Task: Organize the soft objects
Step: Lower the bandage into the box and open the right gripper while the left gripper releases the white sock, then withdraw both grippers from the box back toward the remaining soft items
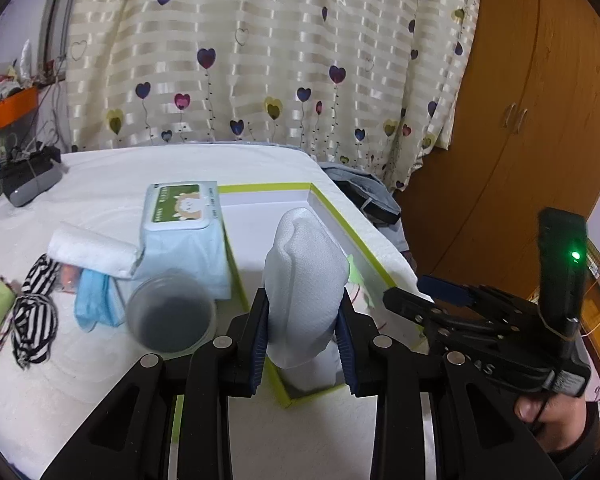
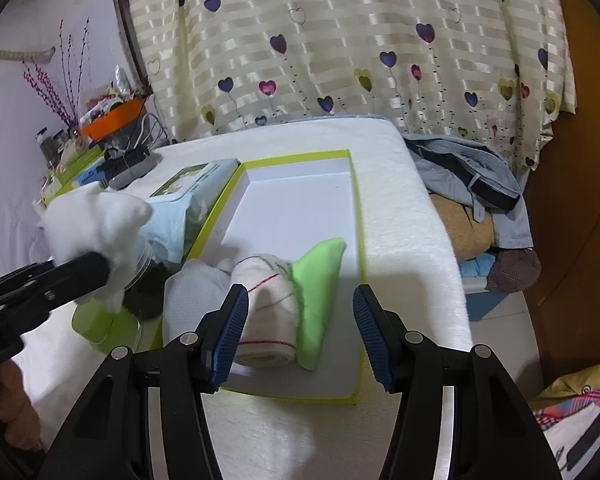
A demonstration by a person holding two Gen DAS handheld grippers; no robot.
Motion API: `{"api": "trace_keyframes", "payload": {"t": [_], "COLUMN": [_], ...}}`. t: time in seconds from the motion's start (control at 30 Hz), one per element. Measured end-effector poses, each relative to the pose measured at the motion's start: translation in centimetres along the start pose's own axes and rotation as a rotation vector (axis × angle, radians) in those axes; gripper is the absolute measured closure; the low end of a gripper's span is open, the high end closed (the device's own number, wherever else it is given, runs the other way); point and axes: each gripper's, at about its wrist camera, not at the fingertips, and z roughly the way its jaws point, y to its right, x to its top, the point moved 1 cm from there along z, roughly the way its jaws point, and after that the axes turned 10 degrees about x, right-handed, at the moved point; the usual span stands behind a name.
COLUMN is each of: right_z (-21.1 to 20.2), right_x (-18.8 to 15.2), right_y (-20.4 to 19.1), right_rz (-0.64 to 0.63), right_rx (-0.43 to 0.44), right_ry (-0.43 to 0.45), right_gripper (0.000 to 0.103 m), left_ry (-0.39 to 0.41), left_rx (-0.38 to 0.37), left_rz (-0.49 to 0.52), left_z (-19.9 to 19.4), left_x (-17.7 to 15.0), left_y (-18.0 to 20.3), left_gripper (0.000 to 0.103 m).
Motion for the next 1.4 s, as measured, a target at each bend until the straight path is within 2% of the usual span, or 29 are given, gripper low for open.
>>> {"api": "trace_keyframes", "payload": {"t": [0.37, 0.8, 0.93, 1.4], "right_z": [-0.8, -0.2, -0.2, -2.5], "right_x": [0.0, 0.4, 0.5, 0.8], "right_y": [2.1, 3.0, 3.0, 0.3], "right_rz": [0.029, 0.034, 0.032, -0.015], "right_rx": [0.023, 0.049, 0.045, 0.045], "right_ry": [0.029, 0.029, 0.032, 0.063], "right_gripper": [0.047, 0.047, 0.047, 0.047], "left_ry": [-0.039, -0.115, -0.097, -0.019], "left_rx": [0.013, 0.068, 0.067, 0.025], "left_rz": [0.021, 0.004, -0.001, 0.002], "left_z": [4.5, 9.4, 8.9, 2.9], "left_x": [2.0, 2.9, 3.0, 2.4], "left_y": [2.7, 2.4, 2.2, 2.1], "left_gripper": [0.074, 0.07, 0.063, 0.063]}}
